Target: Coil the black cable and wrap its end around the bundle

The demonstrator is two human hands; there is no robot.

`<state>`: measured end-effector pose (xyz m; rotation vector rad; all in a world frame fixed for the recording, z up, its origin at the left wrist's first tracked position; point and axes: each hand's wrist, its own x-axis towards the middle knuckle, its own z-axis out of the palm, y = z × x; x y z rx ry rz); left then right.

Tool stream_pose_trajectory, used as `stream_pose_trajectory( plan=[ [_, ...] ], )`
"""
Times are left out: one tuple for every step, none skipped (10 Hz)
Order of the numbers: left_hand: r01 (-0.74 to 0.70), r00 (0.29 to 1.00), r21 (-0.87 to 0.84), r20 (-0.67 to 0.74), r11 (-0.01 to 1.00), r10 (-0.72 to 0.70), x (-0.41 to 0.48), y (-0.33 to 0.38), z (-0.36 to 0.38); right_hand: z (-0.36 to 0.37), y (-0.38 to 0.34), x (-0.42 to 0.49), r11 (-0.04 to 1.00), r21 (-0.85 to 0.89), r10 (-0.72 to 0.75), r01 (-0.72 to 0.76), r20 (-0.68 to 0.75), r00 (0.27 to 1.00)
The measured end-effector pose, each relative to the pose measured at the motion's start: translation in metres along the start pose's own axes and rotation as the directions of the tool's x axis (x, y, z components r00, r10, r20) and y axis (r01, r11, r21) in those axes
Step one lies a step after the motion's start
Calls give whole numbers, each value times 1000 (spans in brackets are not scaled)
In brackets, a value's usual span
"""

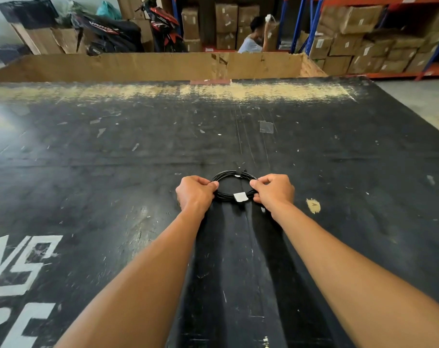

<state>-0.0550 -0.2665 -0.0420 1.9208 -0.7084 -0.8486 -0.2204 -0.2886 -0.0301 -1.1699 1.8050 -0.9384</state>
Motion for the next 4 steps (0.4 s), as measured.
stream_pose_trajectory(
  plan=[
    [-11, 1000, -17, 9, 1000, 11, 0, 0, 0, -2, -2, -3, 1000, 6, 6, -6, 11, 1000],
    [-24, 999, 3, 24, 1000, 24, -4, -2, -1, -4, -3, -5, 1000, 12, 26, -26, 25, 999],
    [-52, 998, 38, 38, 998, 51, -12, -4, -1, -7, -5, -9, 997, 54, 55, -57, 44, 998],
    [-90, 995, 79, 38, 993, 87, -25, -7, -6, -12, -5, -16, 999, 17, 44, -45, 44, 998]
  ],
)
